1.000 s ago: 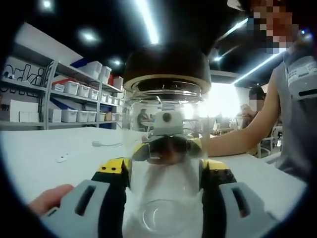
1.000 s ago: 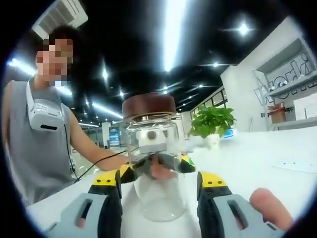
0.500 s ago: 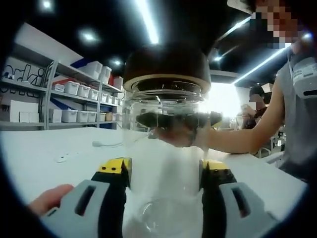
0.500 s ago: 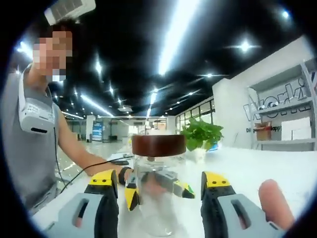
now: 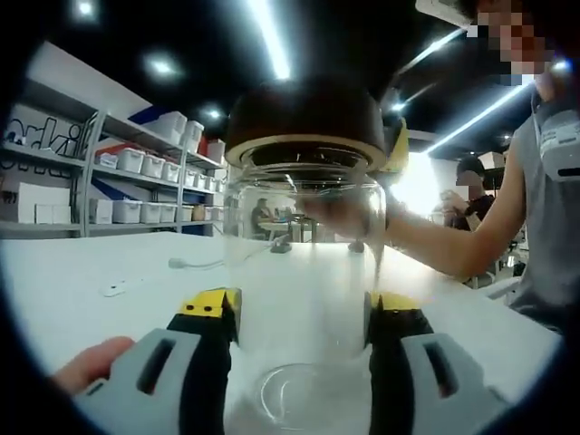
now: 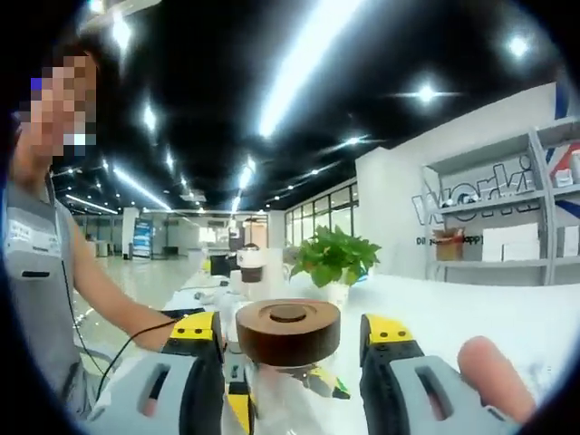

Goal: Clamp the coffee can twist off the lid put the lid on the table pick up the lid cover the can tighten the lid

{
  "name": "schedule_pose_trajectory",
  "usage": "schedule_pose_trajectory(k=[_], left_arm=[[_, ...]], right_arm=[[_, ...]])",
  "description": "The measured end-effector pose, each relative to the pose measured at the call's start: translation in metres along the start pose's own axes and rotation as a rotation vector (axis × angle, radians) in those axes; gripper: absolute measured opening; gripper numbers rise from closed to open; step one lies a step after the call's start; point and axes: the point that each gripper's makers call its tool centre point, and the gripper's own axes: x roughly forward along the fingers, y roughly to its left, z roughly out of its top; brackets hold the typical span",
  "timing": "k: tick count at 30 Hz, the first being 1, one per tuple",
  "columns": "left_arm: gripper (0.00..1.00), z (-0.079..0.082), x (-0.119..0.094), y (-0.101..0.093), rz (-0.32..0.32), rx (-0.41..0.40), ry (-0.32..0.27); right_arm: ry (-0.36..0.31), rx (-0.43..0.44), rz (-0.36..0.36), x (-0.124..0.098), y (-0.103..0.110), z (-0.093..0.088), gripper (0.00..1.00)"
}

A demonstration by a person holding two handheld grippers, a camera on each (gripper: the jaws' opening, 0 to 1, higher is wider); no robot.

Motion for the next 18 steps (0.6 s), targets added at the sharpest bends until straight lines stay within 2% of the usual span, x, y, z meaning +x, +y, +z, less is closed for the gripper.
schedule_pose_trajectory(k=[5,10,18], left_arm=[[0.51,-0.002,-0.006,0.01,0.002,0.0,0.001],[0.51,-0.003,-0.009,0.014,0.001,0.0,0.003],[0.51,-0.001,-0.004,0.0,0.001,0.004,0.005]], right_arm=[[0.042,-0.068,-0.036,0.004,0.0,-0.004,0.53],[0.056,-0.073,-0.055,0.008,0.0,-0.007,0.5],[0.068,-0.076,-0.092,0.008,0.002,-0.01,0.44]])
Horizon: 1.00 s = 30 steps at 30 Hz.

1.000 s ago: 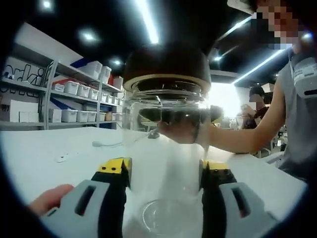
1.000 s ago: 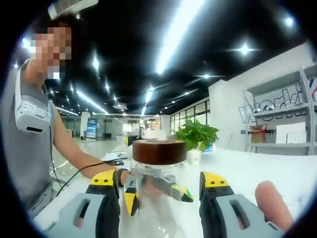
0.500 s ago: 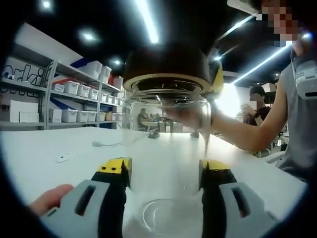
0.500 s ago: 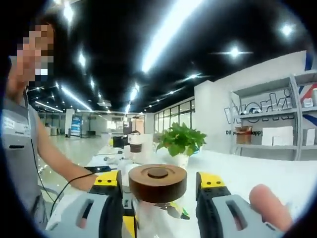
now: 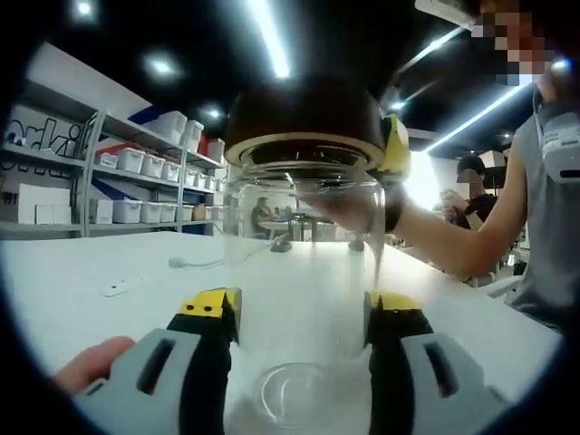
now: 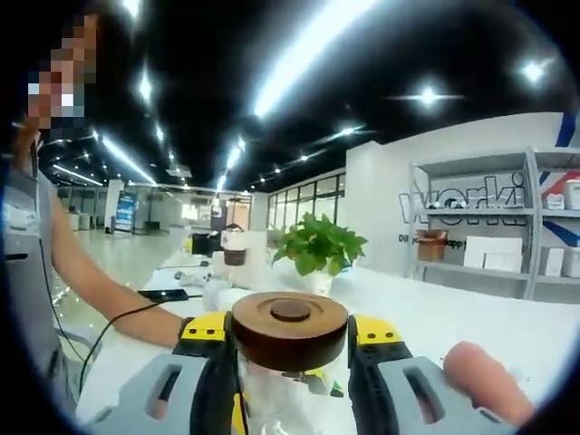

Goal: Clamp the coffee can twist off the lid put the lid on the table pick up the lid cover the can tighten the lid

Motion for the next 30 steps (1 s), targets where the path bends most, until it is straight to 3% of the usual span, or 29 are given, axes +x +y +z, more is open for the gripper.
schedule_pose_trajectory(k=[10,30], left_arm=[[0.51,-0.0014,-0.0012,0.0053,0.0,0.0,0.003],[0.5,-0.0011,0.0035,-0.0033,0.007,0.005,0.01]], right_arm=[[0.011,-0.003,-0.137,-0.0014,-0.0015,0.0001,0.44],[0.031,-0.028,-0.43,-0.0033,-0.0007,-0.0001,0.44]])
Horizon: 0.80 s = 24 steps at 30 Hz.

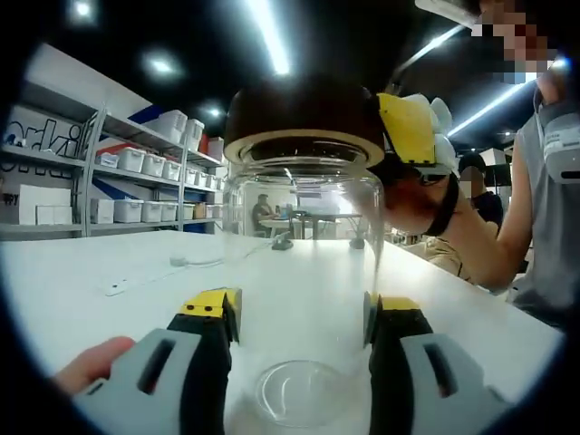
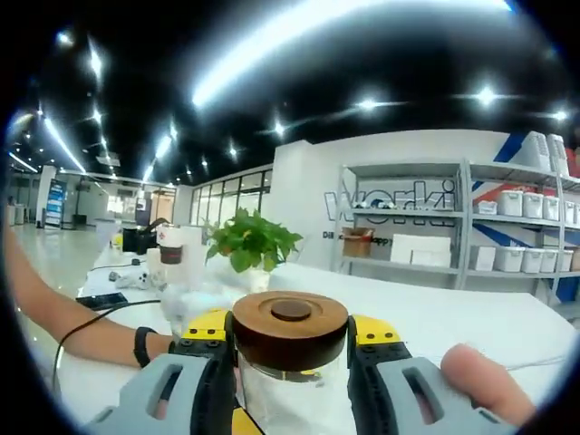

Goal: Clamp the coffee can twist off the lid put the lid on the table pick up the lid cover the can tighten the lid

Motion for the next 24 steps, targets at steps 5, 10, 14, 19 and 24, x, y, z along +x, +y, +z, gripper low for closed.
schedule_pose_trajectory(k=[5,10,14,19,24], left_arm=[[0.5,0.0,0.002,-0.005,0.001,0.002,0.002],[0.5,0.001,0.003,-0.009,0.001,0.002,0.004],[0.5,0.001,0.004,-0.012,0.001,0.003,0.004],[0.5,0.001,0.004,-0.013,0.003,0.004,0.006],[0.5,0.001,0.004,-0.012,0.002,0.006,0.007]], right_arm=[[0.003,-0.012,-0.062,-0.001,0.0,0.0,0.44],[-0.005,0.01,-0.109,-0.001,-0.003,0.0,0.44],[-0.019,0.014,-0.145,-0.001,-0.002,-0.001,0.44],[-0.037,0.014,-0.184,-0.002,-0.002,0.0,0.44],[-0.057,0.013,-0.214,-0.003,-0.003,-0.001,0.44]])
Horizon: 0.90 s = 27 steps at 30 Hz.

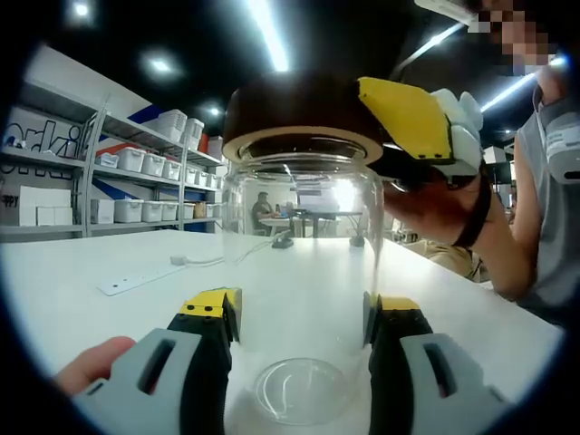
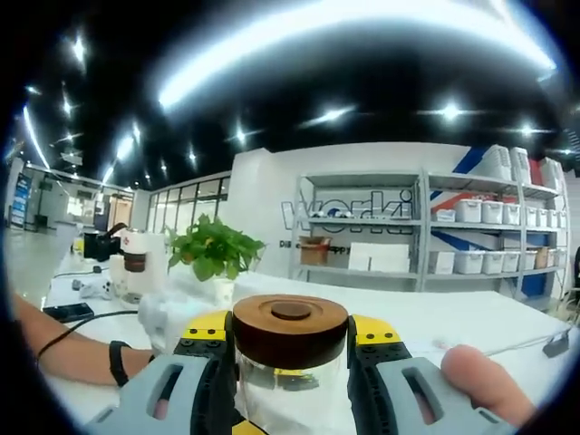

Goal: Clamp the coffee can twist off the lid put the lid on the table pick up the lid cover the can tighten the lid

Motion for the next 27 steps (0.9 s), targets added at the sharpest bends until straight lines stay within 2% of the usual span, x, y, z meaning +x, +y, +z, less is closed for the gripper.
schedule_pose_trajectory(k=[5,14,18,21,25,27], left_arm=[[0.5,-0.001,-0.001,0.003,0.002,0.002,0.003],[0.5,-0.002,-0.002,0.006,0.0,0.002,0.006],[0.5,-0.002,-0.002,0.007,0.0,0.002,0.007],[0.5,-0.002,-0.002,0.007,0.0,0.002,0.008],[0.5,-0.003,-0.002,0.007,0.0,0.002,0.008],[0.5,-0.003,-0.002,0.008,0.0,0.002,0.008]], right_arm=[[-0.018,-0.004,-0.038,0.0,0.0,0.001,0.44],[-0.028,-0.011,-0.056,-0.002,-0.002,0.002,0.44],[-0.041,-0.039,-0.073,-0.006,-0.009,0.006,0.53],[-0.069,0.013,-0.009,-0.011,-0.009,0.01,0.56],[-0.078,-0.002,0.043,-0.015,-0.018,0.01,0.59],[-0.086,-0.033,0.077,-0.016,-0.021,0.013,0.64]])
